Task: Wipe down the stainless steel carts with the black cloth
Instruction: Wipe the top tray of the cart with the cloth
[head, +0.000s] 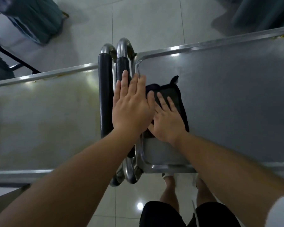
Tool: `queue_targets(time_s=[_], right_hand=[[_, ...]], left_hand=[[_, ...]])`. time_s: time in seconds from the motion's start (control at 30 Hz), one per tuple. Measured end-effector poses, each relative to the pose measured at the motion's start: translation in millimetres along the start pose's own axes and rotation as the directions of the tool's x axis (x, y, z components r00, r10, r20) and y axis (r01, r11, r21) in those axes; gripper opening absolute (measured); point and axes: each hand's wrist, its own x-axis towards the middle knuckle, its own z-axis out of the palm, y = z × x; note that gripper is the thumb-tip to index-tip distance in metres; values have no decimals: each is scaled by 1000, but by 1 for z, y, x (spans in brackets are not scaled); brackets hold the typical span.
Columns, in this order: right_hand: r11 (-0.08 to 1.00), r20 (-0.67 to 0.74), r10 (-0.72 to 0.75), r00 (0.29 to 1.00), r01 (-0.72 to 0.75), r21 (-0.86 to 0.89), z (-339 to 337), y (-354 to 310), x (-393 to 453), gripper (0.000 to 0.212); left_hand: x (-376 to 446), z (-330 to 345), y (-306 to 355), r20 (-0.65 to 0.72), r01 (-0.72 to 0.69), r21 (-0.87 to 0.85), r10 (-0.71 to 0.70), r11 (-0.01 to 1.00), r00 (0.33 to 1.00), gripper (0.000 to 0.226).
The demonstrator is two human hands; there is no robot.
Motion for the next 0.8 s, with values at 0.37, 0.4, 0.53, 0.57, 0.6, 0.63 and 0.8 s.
queue_targets(time_s=[0.37,0.4,0.53,0.57,0.6,0.63,0.8], right_hand=[[996,68,66,996,-62,-57,15,55,-152,74],[995,67,86,994,-82,-54,14,61,-160,75],[987,52,156,986,-153,-59,11,92,-191,75],[984,48,172,984,-169,-58,10,101,-198,75],[981,41,188,981,-185,-60,8,110,-206,75],[977,32,204,979,-201,-63,7,120,-213,75],[976,23,208,978,-206,-71,0,173,-236,74]], left_hand=[[-7,-3,4,-57,-177,80,181,981,982,53],[-9,-4,4,-62,-221,79,226,972,972,49],[-13,2,7,46,-499,235,503,834,863,43],[-15,6,12,101,-540,265,534,799,840,46],[-18,10,19,142,-548,264,530,794,836,48],[-24,13,30,165,-522,236,496,819,852,49],[-59,39,99,246,-273,14,261,962,934,58]])
